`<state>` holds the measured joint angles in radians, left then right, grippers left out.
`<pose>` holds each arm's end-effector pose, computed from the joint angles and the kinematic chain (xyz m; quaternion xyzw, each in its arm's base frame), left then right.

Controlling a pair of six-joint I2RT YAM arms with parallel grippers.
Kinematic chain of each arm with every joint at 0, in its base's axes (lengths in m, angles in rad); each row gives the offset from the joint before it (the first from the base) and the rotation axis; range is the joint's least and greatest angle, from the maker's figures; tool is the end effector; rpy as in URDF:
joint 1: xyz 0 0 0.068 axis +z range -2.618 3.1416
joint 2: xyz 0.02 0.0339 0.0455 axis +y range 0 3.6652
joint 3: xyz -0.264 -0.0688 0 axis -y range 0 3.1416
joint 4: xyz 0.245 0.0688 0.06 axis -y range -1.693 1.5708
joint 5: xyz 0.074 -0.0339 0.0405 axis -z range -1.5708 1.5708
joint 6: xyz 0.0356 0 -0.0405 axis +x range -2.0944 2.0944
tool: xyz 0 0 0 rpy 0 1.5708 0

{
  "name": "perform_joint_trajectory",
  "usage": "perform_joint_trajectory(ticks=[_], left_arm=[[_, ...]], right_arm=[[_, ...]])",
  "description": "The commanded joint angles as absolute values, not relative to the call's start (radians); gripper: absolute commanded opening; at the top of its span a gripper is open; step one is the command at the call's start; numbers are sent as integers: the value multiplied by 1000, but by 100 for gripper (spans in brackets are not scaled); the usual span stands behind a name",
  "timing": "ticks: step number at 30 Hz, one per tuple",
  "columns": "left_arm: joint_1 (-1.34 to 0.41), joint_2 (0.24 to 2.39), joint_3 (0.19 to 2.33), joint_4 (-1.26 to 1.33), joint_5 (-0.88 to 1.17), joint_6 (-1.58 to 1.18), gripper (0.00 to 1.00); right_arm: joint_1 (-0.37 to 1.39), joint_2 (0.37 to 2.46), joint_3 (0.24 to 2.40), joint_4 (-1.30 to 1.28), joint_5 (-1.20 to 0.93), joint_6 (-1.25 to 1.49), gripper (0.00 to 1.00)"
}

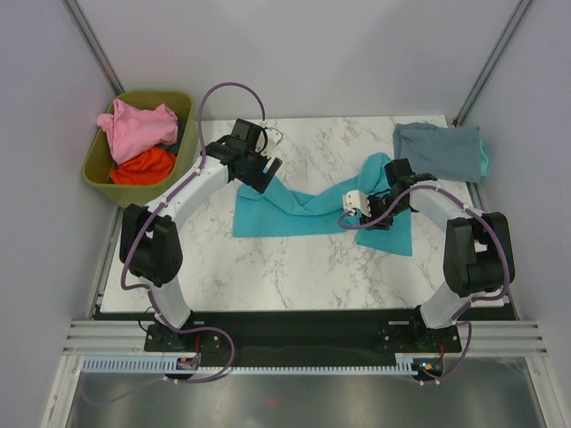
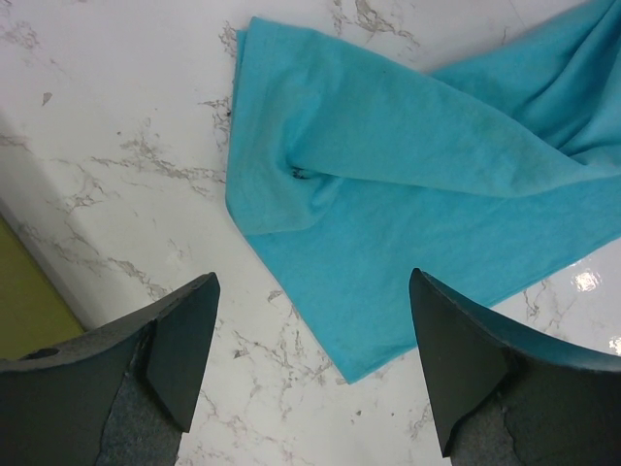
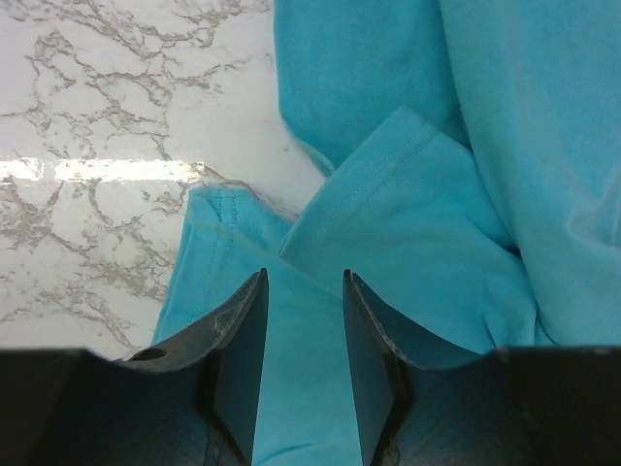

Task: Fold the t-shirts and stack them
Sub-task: Flatten the tshirt out

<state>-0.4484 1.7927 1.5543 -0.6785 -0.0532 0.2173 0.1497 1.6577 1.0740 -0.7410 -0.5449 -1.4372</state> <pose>0.3586 -0.1704 0.2845 0.3012 0.8975 -0.0120 0.3218 0.2997 0.0639 0.1902 -0.7045 0.6469 0.1427 0.2548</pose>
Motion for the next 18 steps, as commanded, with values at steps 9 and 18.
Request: perform_joint_trajectory(ticks=[9, 18], left_arm=[[-451, 1787, 1559, -646, -77, 198, 87], [-451, 1787, 1551, -643, -83, 201, 87]], right_arm=[[172, 1700, 1115, -772, -555, -1463, 44], [189, 1761, 1178, -761, -542, -1431, 19]])
